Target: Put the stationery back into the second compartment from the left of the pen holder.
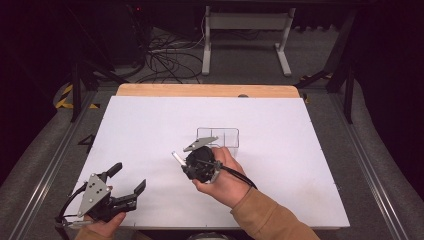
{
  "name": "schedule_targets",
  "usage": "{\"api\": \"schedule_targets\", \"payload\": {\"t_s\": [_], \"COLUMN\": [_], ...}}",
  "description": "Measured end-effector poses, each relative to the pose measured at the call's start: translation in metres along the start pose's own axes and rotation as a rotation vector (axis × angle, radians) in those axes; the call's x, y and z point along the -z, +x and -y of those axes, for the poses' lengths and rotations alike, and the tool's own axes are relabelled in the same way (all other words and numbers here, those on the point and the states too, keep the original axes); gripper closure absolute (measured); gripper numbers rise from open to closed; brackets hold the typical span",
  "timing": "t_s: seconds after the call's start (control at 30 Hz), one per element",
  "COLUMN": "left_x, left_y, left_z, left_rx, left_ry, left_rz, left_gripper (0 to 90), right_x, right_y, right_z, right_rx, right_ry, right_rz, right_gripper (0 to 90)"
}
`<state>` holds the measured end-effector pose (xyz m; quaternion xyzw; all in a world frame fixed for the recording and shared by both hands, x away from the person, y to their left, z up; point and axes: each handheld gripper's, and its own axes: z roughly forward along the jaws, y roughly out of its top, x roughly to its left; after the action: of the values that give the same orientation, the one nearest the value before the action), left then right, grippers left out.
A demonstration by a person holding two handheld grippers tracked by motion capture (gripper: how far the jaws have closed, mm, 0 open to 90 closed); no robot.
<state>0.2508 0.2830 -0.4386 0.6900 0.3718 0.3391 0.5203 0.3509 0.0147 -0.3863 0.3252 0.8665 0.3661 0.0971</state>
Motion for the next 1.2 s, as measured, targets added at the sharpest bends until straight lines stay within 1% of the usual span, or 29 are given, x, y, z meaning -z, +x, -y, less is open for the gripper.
{"api": "schedule_targets", "payload": {"t_s": [0.03,0.13,0.23,0.5,0.57,0.7,0.83,1.1,1.2], "left_x": [0.000,0.000,0.000,0.000,-0.001,-0.001,-0.001,-0.001,0.000], "left_y": [0.000,0.000,0.001,0.000,0.000,0.000,0.000,0.000,0.000], "left_z": [0.000,0.000,0.001,0.000,0.000,0.000,0.000,0.000,0.000], "left_rx": [-0.001,-0.002,0.002,-0.002,-0.005,-0.004,-0.004,-0.006,-0.006], "left_ry": [0.000,0.000,-0.001,0.002,0.001,0.001,0.002,0.002,0.001], "left_rz": [0.000,0.000,-0.001,-0.003,-0.002,-0.002,-0.001,-0.001,-0.003], "left_gripper": [12.6,12.7,12.7,12.7,12.7,12.7,12.7,13.0,13.0], "right_x": [0.001,0.007,0.014,0.035,0.040,0.047,0.051,0.056,0.057], "right_y": [0.000,-0.002,-0.006,-0.021,-0.025,-0.034,-0.043,-0.059,-0.065], "right_z": [0.000,-0.002,-0.004,-0.007,-0.007,-0.007,-0.006,-0.003,-0.002], "right_rx": [0.001,0.002,0.011,0.036,0.032,0.023,0.027,0.088,0.090], "right_ry": [-0.005,-0.040,-0.091,-0.230,-0.260,-0.311,-0.352,-0.462,-0.487], "right_rz": [-0.003,-0.023,-0.046,-0.101,-0.112,-0.123,-0.136,-0.162,-0.157], "right_gripper": [79.3,79.4,79.3,79.4,79.4,79.3,79.3,79.4,79.3]}}
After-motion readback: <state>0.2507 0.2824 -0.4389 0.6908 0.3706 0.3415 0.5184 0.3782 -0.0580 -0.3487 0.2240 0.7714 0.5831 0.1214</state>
